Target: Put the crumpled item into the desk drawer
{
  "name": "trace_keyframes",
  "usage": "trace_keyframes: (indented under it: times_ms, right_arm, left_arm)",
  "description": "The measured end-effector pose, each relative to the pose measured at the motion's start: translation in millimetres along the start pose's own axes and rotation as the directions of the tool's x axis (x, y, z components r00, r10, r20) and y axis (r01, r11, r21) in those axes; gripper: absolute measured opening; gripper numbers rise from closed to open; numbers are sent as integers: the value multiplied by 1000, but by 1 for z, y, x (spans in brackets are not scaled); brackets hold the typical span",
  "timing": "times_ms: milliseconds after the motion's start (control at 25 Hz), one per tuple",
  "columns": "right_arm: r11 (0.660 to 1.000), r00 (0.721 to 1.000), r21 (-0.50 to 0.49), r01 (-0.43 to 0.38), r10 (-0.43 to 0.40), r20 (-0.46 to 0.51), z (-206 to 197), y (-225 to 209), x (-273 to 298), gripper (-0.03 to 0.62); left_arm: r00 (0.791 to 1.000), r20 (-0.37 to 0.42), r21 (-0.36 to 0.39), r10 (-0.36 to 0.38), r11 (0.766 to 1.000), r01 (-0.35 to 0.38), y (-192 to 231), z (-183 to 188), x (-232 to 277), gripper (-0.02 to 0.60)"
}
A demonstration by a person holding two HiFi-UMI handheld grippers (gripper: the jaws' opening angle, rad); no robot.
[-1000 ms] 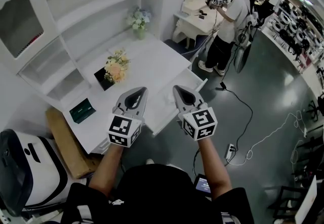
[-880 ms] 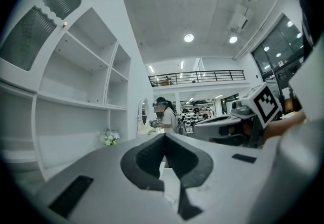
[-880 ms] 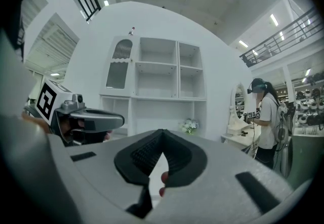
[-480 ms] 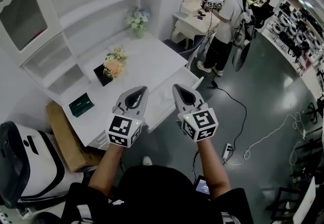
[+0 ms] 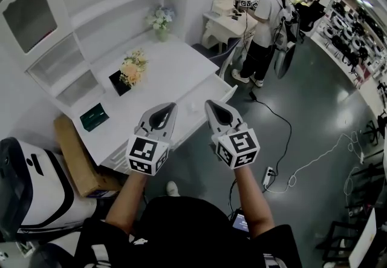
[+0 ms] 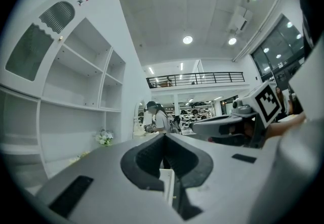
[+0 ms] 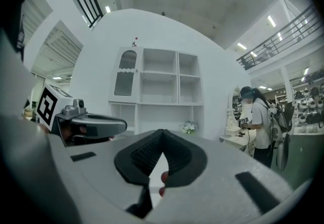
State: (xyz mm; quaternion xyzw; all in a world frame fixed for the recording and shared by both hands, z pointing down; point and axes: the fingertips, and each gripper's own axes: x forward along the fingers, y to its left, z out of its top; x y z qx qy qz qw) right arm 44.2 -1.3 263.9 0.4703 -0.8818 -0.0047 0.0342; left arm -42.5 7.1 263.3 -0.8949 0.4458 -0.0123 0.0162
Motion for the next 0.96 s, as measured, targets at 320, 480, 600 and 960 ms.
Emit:
trace_keyframes:
  times_ms: [320, 480, 600, 960]
  right_arm:
    - [1000, 1000, -2, 1, 0, 10, 0, 4, -25, -3]
    - [1000, 1000, -1, -1, 1, 15, 1, 6, -31, -3]
    - [1000, 1000, -1, -4, 4, 14, 2, 8, -37, -3]
    - [1000, 1000, 2, -7, 7, 7, -3, 11, -48, -3]
  left_arm:
    - [1000, 3, -7, 24, 1000, -24, -17, 2, -17, 6]
    - [1000, 3, -22, 29, 999, -29, -21, 1, -23, 6]
    - [999, 3, -29, 43, 999, -43, -23, 1, -27, 6]
    - [998, -8, -25, 59, 998, -59, -31, -4, -37, 6]
